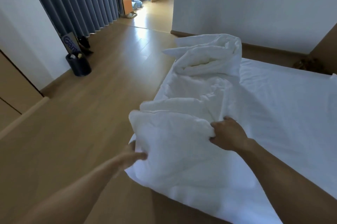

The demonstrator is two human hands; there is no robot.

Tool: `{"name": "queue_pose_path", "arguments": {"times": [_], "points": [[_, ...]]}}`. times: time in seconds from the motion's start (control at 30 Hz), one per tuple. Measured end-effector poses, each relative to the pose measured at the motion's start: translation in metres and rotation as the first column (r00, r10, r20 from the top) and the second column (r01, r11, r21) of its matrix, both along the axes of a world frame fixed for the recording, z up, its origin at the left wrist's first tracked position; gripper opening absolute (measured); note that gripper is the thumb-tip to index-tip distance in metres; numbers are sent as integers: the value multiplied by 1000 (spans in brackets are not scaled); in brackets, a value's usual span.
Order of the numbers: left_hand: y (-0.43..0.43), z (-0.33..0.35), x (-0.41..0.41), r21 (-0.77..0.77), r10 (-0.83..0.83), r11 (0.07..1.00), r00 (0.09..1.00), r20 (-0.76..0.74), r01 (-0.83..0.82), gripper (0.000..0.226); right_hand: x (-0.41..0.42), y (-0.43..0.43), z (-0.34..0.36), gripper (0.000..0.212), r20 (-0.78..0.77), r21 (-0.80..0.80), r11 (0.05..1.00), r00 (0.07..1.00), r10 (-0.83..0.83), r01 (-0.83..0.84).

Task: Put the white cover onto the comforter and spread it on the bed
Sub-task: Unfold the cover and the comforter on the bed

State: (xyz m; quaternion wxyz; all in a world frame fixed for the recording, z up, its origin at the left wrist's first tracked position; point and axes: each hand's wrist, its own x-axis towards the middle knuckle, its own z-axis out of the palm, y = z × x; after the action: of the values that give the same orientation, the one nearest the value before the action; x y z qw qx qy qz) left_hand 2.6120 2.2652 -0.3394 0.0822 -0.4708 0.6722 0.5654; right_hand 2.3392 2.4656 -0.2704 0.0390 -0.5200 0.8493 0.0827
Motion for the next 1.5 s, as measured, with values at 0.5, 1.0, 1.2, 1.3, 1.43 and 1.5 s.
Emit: {"name": "queue_pose_path", "arguments": {"times": [0.5,1.0,1.2,1.3,1.43,1.5], "points": [[12,30,19,69,38,997,979,-199,-24,82,223,113,-14,31,296,-265,964,954,44,37],[3,39,24,132,83,990,962,-259,-50,62,186,31,-56,115,520,169,886,725,-452,431],[-41,52,46,107,71,993,957,-281,-42,73,192,-27,-45,106,516,132,915,761,-392,381],[-81,58,55,129,83,991,947,-310,-45,69,195,-81,-25,100,487,57,932,805,-340,359],[-161,60,68,110,76,993,950,-303,-44,73,211,-165,-12,94,469,2,935,825,-315,355],[-202,65,74,84,55,996,944,-326,-29,65,216,-209,-11,93,453,-6,928,828,-330,374]]}}
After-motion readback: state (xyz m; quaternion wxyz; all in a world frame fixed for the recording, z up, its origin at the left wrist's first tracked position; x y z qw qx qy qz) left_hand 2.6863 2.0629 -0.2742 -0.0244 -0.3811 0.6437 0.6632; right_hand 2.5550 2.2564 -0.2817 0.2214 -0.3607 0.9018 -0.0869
